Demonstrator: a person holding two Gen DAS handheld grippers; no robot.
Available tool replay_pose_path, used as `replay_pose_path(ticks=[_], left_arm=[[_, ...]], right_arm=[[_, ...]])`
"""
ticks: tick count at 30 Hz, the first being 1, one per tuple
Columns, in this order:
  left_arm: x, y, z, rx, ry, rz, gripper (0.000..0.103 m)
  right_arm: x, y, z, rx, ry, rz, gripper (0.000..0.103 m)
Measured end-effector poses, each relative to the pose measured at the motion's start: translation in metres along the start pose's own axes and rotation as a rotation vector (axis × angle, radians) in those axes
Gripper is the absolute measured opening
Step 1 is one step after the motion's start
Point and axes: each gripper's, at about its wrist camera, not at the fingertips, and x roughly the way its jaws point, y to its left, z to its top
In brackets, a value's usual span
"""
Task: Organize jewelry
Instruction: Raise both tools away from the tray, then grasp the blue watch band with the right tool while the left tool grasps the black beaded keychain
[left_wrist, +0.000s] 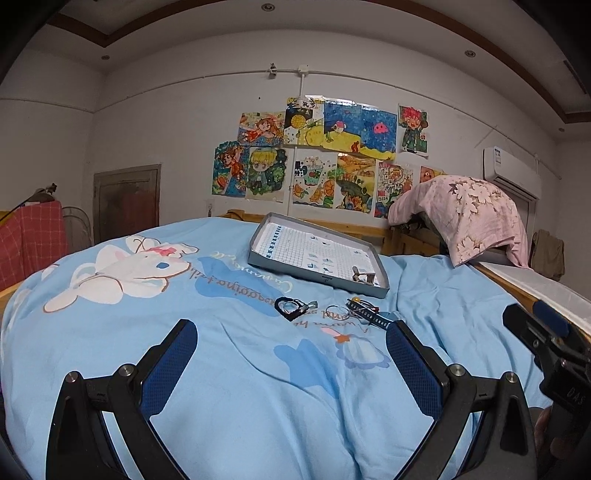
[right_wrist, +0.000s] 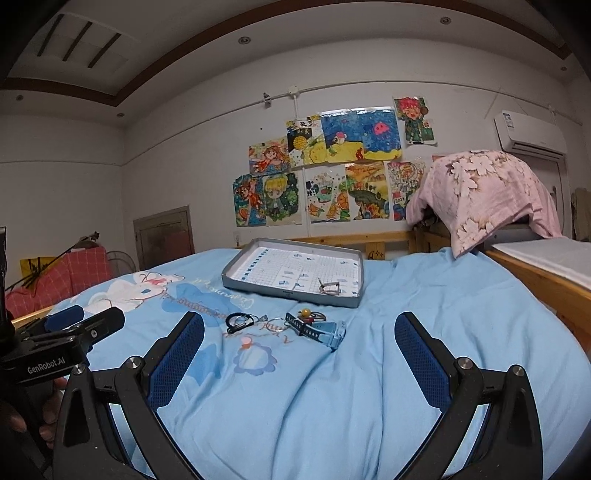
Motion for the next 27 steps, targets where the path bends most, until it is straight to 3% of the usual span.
replay_pose_path(ticks=[15,27], left_arm=[[0.059,0.000,0.053,0.001,-0.041,0.016,0.103],[0.157,0.004,0.070,-0.041,-0.026,-0.007,0.103]], right_arm=[[0.061,-0.013,0.041,-0.026,-0.050,-0.011,0.102],[0.152,-0.033,0.072,-0.011,-0.051,-0.036,0.102]])
